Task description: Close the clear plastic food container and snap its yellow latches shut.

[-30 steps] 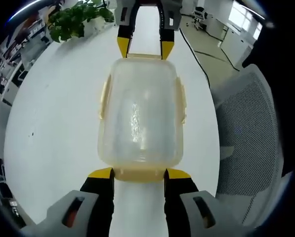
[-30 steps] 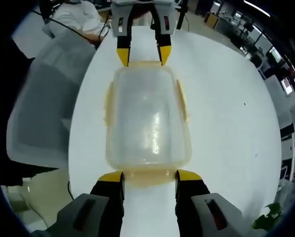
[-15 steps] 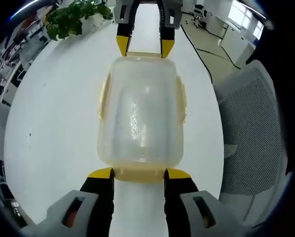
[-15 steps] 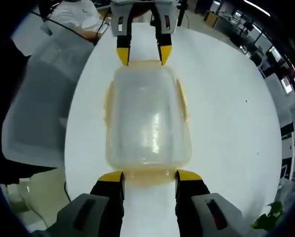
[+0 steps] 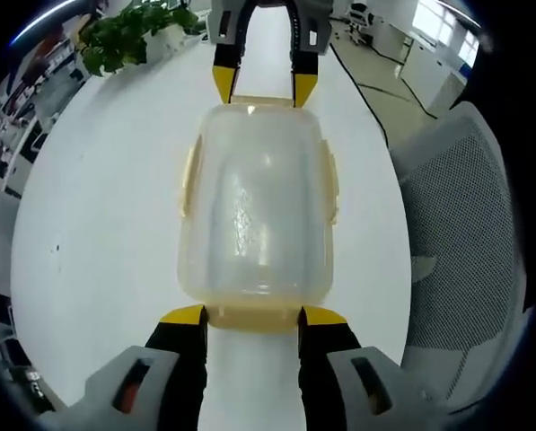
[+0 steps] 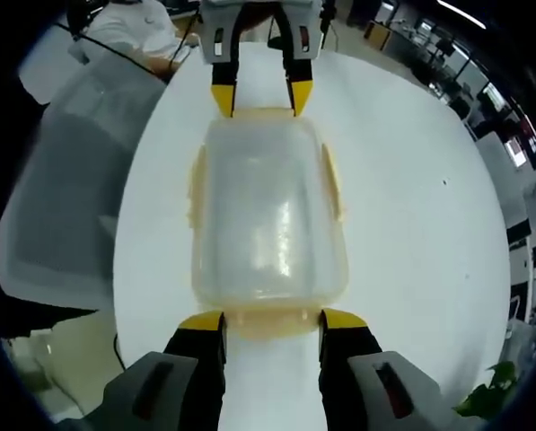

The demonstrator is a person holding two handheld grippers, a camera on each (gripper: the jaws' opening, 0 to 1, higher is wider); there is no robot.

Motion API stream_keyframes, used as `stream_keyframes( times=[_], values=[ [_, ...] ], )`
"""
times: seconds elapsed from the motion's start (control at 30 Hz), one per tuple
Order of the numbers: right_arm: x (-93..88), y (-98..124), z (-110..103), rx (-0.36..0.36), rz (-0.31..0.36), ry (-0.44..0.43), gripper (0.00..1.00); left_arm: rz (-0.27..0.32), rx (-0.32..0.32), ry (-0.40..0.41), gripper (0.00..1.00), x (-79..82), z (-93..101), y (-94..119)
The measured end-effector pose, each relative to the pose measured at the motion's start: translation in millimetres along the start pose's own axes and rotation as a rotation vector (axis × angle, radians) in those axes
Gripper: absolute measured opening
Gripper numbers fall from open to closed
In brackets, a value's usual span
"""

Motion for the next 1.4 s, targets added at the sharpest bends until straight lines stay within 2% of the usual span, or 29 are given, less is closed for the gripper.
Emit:
stream_keyframes(
  times=[0.33, 0.5, 0.77, 1.07, 1.1, 1.2, 1.3, 1.4],
  values=[
    [-6.3, -7, -1, 0.02, 0.007, -0.019, 0.4, 0.0, -0.017, -0.002, 0.39, 2.2, 1.1, -4],
    [-6.5, -7, 1, 0.036, 0.018, -0.011, 0.4, 0.002, -0.027, 0.021, 0.39, 2.3, 3.3, -5],
    [-7.7, -11, 0, 0.053, 0.009, -0.006, 0.4, -0.004, -0.035, 0.029, 0.39, 1.5, 3.7, -8],
    [-9.2, -11, 4, 0.067, 0.029, -0.027, 0.39, -0.003, -0.031, 0.036, 0.39, 0.3, 3.7, -8],
    [-9.4, -11, 5, 0.067, 0.031, -0.03, 0.38, -0.003, -0.03, 0.036, 0.39, 0.2, 3.6, -9],
    [-12.3, -9, 6, 0.077, 0.034, -0.046, 0.21, 0.009, -0.021, 0.07, 0.39, 1.6, 3.6, -8],
    [-11.8, -7, 13, 0.054, 0.061, -0.097, 0.3, 0.018, -0.013, 0.065, 0.39, 1.4, 3.0, -7],
    [-12.3, -5, 13, 0.069, 0.077, -0.122, 0.29, 0.029, -0.008, 0.069, 0.4, 1.2, 2.8, -6]
  ],
)
Point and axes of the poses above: the point that each gripper's makers call its tool centre point, and the gripper's own axes: y roughly backward along the fingers, z roughly to its right, x roughly out of its top, the point moved 2 cm from there along y, roughly backward along the fingers, and after that the axes turned 13 degrees about -y, right-handed, at the moved point
